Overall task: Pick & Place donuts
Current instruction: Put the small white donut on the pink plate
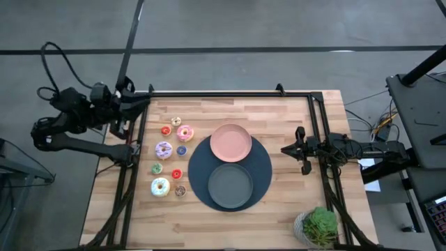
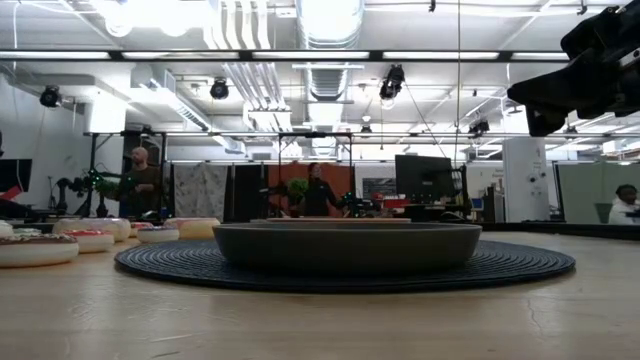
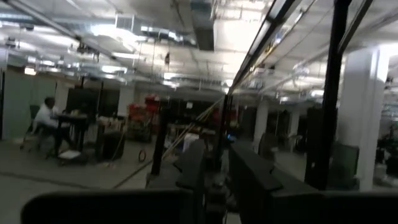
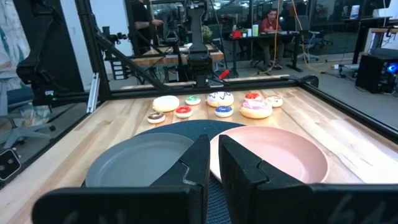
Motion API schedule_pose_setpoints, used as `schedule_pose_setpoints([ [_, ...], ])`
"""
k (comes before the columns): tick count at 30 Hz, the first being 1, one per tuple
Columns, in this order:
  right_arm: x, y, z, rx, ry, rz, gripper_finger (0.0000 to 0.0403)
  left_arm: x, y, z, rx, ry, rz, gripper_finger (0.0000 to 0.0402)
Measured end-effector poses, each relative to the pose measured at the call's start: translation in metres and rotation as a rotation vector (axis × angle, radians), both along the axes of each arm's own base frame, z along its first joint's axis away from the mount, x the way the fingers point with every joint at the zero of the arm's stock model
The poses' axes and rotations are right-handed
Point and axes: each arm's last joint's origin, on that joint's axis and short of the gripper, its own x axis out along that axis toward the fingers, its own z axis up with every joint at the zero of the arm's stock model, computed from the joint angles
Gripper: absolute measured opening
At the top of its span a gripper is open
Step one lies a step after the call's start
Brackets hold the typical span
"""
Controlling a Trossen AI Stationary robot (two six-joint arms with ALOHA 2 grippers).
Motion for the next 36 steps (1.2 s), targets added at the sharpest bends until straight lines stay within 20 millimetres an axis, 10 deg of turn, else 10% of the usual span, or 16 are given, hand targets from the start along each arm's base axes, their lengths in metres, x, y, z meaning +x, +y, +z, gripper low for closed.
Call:
schedule_pose_setpoints([
  [16, 0.000, 0.000, 0.000, 0.000, 0.000, 0.000, 0.0029, 0.015, 0.001, 0.013, 0.022, 0.243, 0.047, 0.0171],
  [36, 0.000, 0.000, 0.000, 0.000, 0.000, 0.000, 0.0029, 0.051, 0.000, -0.004, 0.080, 0.374, 0.045, 0.0177],
])
